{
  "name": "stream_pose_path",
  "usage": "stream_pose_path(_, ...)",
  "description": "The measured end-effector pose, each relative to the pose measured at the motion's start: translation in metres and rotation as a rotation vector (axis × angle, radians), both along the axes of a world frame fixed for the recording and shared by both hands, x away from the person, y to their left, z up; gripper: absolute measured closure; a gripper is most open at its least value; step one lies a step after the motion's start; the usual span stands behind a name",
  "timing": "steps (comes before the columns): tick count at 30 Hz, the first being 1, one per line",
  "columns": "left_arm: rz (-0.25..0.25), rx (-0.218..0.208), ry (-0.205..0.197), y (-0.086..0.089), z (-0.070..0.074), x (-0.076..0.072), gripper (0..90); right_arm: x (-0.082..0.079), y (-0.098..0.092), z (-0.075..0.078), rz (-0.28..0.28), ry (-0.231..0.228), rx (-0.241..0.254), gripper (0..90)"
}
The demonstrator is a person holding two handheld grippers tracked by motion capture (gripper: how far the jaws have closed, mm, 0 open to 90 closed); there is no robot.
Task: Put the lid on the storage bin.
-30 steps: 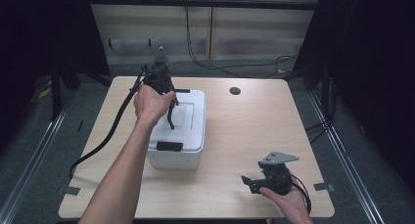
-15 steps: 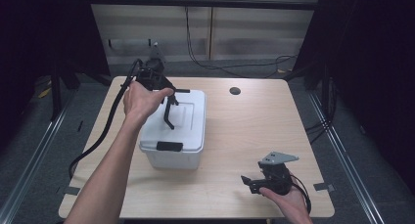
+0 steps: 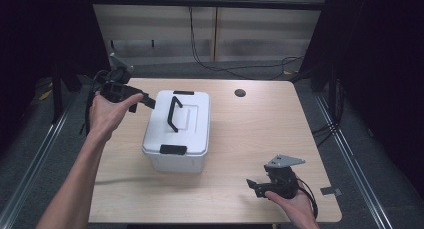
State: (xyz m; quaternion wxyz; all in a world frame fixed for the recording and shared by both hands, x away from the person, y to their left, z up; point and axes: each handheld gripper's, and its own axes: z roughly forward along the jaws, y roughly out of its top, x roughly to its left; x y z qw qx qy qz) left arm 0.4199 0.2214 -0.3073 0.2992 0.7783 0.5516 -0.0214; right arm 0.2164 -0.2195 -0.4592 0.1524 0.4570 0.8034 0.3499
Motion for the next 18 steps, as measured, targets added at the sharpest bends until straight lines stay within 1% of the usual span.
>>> stream_pose_path(1,0.0,0.0,0.0,0.0,0.0,0.0,15.7,0.0,0.0,0.0,0.0,0.0,0.0,19.1)
stream_pose_path(2,0.006,-0.022,-0.005,0.005,-0.003,-0.002,15.7,0.0,0.0,0.0,-0.004,0.005,0.0,19.1)
stream_pose_path(3,0.002,-0.026,-0.019,0.011,-0.005,-0.004,19.9,0.0,0.0,0.0,-0.006,0.005,0.002,19.1)
stream_pose_path(4,0.008,-0.037,-0.049,0.021,-0.011,-0.009,18.8,0.0,0.0,0.0,-0.008,0.006,0.001,19.1)
stream_pose_path(5,-0.007,-0.038,-0.061,0.025,-0.013,-0.01,16.8,0.0,0.0,0.0,-0.006,0.003,0.002,19.1)
stream_pose_path(6,-0.007,-0.038,-0.061,0.025,-0.013,-0.01,16.7,0.0,0.0,0.0,-0.006,0.003,0.002,19.1)
stream_pose_path(8,-0.007,-0.059,-0.087,0.032,-0.018,-0.016,16.5,0.0,-0.001,0.0,-0.009,0.005,0.003,19.1)
stream_pose_path(9,-0.006,-0.075,-0.112,0.039,-0.022,-0.021,16.3,0.0,-0.001,0.0,-0.007,0.001,0.003,19.1)
stream_pose_path(10,0.0,-0.09,-0.119,0.041,-0.024,-0.024,16.6,0.0,0.0,0.0,-0.008,0.005,0.002,19.1)
stream_pose_path(11,-0.005,-0.094,-0.135,0.041,-0.027,-0.03,18.5,0.0,0.0,0.0,-0.009,0.005,0.001,19.1)
stream_pose_path(12,-0.005,-0.094,-0.135,0.041,-0.027,-0.03,20.2,0.0,0.0,0.0,-0.009,0.005,0.001,19.1)
stream_pose_path(13,-0.032,-0.06,-0.171,0.04,-0.032,-0.04,18.4,0.0,0.0,-0.001,-0.011,0.004,0.005,19.1)
stream_pose_path(14,-0.032,-0.06,-0.171,0.04,-0.032,-0.04,16.9,0.0,0.0,-0.001,-0.014,0.005,0.006,19.1)
stream_pose_path(16,-0.033,-0.047,-0.183,0.041,-0.04,-0.046,17.1,0.001,-0.001,-0.002,-0.017,0.002,0.008,19.0)
stream_pose_path(17,-0.026,-0.032,-0.207,0.046,-0.046,-0.052,17.1,0.001,-0.001,-0.002,-0.029,-0.002,0.017,18.4)
stream_pose_path(18,-0.026,-0.032,-0.207,0.046,-0.046,-0.052,17.1,0.001,-0.001,-0.002,-0.029,-0.002,0.017,18.4)
